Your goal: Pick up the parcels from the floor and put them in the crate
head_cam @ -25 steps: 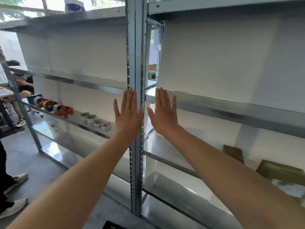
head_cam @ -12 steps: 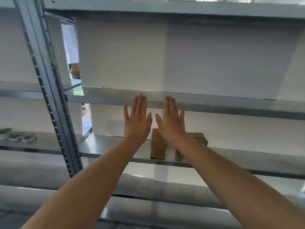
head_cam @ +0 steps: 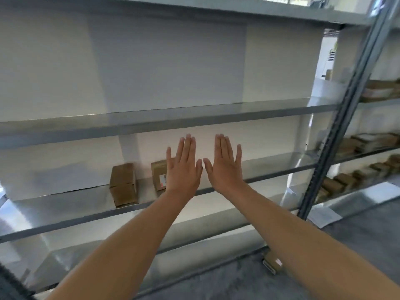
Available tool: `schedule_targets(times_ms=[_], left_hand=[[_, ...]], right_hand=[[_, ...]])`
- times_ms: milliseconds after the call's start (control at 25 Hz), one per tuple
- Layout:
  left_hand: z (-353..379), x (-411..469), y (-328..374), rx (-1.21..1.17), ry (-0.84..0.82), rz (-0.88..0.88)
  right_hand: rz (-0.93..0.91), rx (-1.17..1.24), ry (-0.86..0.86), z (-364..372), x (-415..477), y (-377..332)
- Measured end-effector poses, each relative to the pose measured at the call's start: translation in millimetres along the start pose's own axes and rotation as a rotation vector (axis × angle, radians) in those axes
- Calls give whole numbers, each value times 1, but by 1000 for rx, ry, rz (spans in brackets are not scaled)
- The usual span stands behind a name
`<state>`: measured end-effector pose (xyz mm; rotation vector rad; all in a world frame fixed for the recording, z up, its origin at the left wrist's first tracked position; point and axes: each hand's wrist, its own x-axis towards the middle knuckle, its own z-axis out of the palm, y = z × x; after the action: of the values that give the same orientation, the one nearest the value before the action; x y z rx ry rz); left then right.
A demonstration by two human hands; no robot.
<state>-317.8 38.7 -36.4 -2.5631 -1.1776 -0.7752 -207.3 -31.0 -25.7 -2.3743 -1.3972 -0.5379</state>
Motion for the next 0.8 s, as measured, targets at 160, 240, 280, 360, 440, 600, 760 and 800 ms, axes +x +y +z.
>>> schedule_targets(times_ms=[160,240,280,360,440,600,760,800], left_hand=[[15,-2,59,-95,-24,136],[23,-1,85,-140,-37,184],[29,-2,97,-162,-47,202],[43,-2,118,-209,-74,237],[61,-4,136,-261,-102,275],[104,0,162,-321,-161,361],[146,25,175,-404,-224,398],[153,31,176,-419,-234,411]], right_hand=[[127,-34,-12,-1,-24,66],[191,-41,-11,0,-33,92],[221,-47,-10,1,-39,104],[275,-71,-10,6,-48,125],[333,-108,-31,14,-55,144],[456,-215,-118,37,-59,179],[517,-278,-187,56,-56,203],[521,-304,-204,60,-54,208]])
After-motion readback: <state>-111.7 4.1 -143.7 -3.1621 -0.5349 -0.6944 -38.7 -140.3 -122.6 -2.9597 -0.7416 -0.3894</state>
